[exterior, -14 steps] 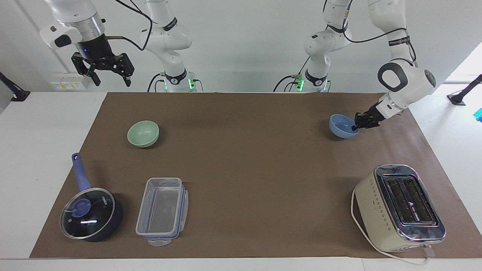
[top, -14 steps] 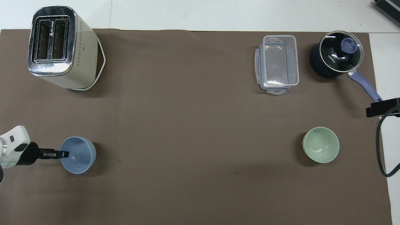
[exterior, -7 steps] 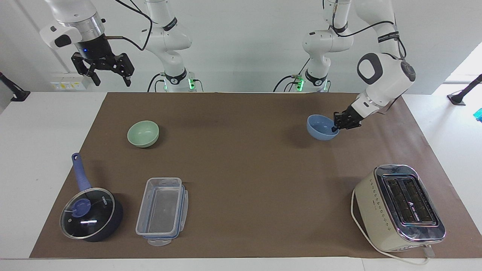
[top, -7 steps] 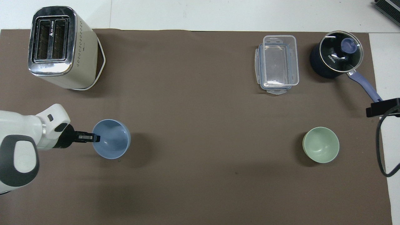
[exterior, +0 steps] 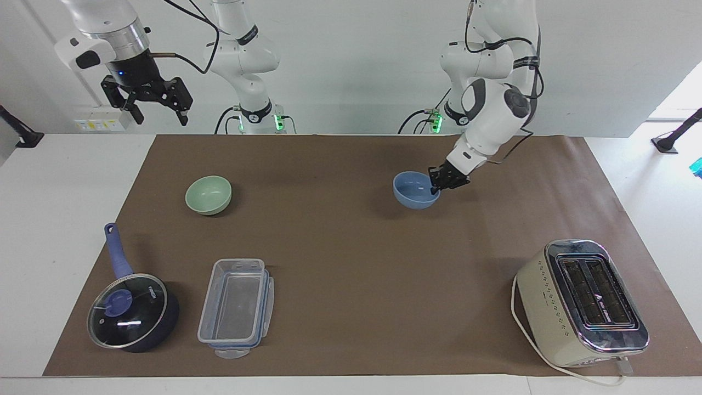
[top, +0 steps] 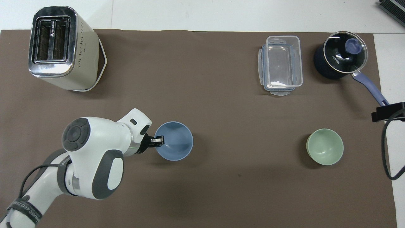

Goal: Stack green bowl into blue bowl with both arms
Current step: 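Grip the blue bowl rim and slide it toward the table center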

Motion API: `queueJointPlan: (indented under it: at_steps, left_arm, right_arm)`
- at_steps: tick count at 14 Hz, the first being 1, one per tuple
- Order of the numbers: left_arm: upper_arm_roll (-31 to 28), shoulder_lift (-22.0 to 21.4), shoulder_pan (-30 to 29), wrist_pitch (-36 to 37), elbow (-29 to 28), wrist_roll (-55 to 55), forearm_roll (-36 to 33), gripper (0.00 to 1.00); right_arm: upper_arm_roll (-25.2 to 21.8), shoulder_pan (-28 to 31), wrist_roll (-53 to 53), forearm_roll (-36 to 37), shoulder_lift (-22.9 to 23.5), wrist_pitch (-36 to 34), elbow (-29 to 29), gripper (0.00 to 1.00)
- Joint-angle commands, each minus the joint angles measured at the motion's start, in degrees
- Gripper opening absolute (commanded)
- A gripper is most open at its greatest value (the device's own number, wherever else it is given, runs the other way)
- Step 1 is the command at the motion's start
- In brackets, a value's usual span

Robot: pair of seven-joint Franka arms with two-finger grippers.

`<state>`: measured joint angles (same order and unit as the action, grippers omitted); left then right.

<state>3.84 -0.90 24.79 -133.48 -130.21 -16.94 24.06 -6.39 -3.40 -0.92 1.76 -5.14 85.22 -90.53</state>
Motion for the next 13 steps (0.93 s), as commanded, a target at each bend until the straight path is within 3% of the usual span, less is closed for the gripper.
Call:
queueJointPlan:
  at_steps: [1, 6, 7, 10, 12, 13]
  left_arm:
    - [-1.11, 3.53, 2.8, -0.29, 5.57, -6.17, -0.33, 0.0]
    - [-1.11, 9.34, 5.09, -0.03, 9.98, -9.33, -0.85, 0.0]
    - [-1.02, 9.6, 4.83, 0.23, 9.8, -9.43, -0.86, 0.07]
    - [-1.02, 10.22, 5.0, 0.32, 9.54, -9.17, -0.86, 0.3]
    - [-1.02, 10.22, 4.65, 0.15, 9.89, -8.82, -0.94, 0.71]
    - [-1.11, 10.13, 4.65, 0.06, 9.98, -8.73, -1.21, 0.86]
  right_arm:
    - [0.33, 0.32, -1.1, 1.23, -2.68, 2.93, -4.3, 1.0]
    - [0.33, 0.32, -1.01, 1.14, -2.59, 2.84, -4.48, 1.0]
    - [0.33, 0.32, -1.1, 1.14, -2.68, 2.76, -4.48, 1.0]
    - [0.33, 0.32, -1.1, 0.97, -2.68, 2.76, -4.48, 1.0]
    - [0.33, 0.32, -1.1, 0.97, -2.68, 2.76, -4.48, 1.0]
    - [0.33, 0.32, -1.1, 0.97, -2.68, 2.67, -4.48, 1.0]
